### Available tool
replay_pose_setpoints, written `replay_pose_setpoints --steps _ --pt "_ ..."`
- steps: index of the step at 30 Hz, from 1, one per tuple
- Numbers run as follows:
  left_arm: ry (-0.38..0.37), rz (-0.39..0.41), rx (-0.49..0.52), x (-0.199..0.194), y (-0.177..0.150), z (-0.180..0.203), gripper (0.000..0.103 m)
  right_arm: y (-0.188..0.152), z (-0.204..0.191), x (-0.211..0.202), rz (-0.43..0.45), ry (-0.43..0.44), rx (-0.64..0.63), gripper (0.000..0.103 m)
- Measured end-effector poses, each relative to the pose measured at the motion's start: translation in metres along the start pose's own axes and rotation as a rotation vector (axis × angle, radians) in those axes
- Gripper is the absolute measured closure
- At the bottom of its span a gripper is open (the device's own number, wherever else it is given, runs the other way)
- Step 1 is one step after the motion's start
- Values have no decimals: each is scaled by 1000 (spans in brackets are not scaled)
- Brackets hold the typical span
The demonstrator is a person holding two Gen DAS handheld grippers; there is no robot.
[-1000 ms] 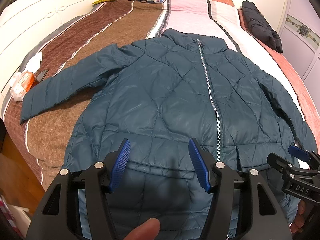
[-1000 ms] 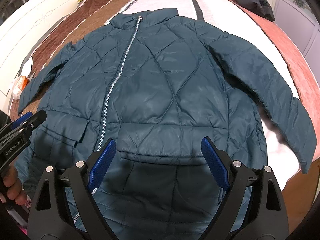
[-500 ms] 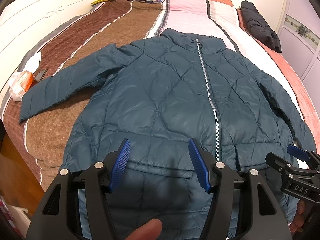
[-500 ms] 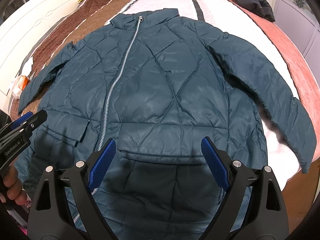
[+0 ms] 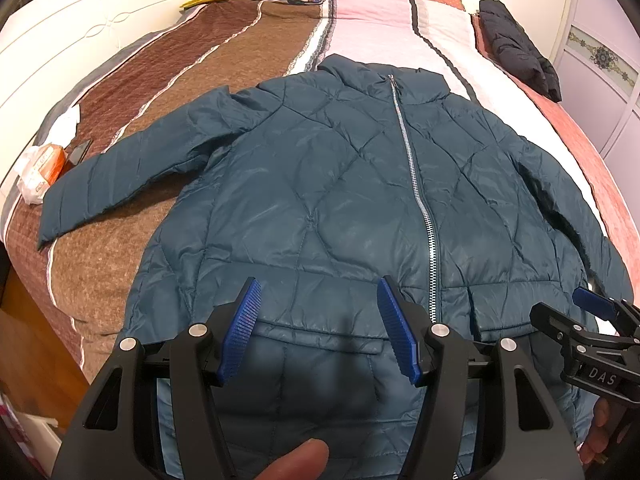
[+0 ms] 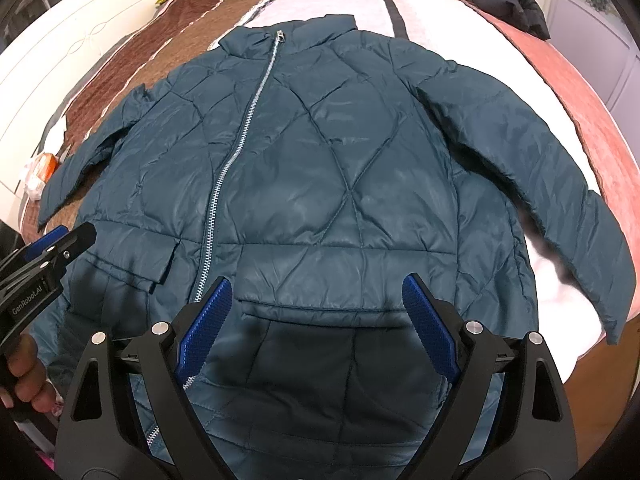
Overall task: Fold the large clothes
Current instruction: 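Grasp the jacket sleeve with the right gripper and lift it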
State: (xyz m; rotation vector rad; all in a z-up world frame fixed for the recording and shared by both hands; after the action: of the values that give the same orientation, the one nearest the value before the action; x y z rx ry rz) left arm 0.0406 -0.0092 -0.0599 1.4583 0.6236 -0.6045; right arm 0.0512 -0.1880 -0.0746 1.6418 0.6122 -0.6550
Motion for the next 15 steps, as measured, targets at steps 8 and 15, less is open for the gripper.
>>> replay_pose_setpoints --steps 8,15 --pt "-1 1 1 0 0 0 43 1 2 -1 10 1 11 16" --pt "-7 4 12 0 -1 2 43 2 33 -2 23 -43 116 16"
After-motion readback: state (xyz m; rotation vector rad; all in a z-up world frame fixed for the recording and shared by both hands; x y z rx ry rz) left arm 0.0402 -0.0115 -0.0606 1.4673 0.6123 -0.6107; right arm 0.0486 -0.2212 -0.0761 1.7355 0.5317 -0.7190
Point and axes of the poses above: each gripper's, at about its wrist camera, not at the fingertips, and x roughly the way its jaws point, z to its right, y to its top, the point moved 8 cm from there along x, roughly the way its jaws point, and after that the axes turned 11 degrees about z, right-handed, at the moved point
